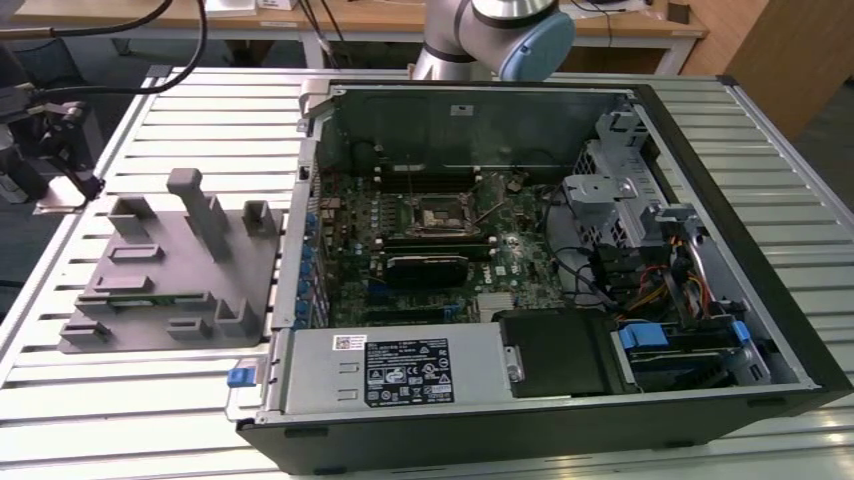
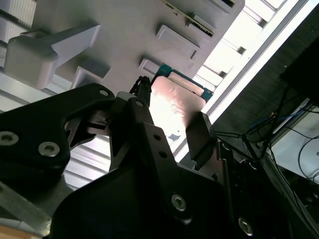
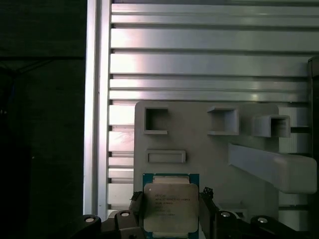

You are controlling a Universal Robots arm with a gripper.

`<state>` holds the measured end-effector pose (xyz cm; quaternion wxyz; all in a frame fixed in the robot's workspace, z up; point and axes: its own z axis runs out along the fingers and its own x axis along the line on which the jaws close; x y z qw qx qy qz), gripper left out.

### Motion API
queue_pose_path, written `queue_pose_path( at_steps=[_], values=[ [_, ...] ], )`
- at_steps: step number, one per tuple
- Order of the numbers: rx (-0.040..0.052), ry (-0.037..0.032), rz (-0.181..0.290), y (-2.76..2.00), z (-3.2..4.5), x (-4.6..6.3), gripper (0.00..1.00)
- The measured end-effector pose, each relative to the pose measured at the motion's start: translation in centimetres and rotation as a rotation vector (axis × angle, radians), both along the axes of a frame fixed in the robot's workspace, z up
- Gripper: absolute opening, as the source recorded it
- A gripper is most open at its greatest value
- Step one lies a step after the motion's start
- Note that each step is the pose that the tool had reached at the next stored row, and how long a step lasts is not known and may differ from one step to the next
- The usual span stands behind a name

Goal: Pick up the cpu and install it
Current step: 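Pick up the cpu and move it towards the insertion slot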

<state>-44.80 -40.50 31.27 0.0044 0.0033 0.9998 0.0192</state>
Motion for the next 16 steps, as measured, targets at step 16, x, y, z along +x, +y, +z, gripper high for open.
queue_pose_path(
  at_steps=[16],
  values=[
    [0.0, -0.0014, 0.0, 0.0, 1.34, 0.0, 0.53]
  ],
)
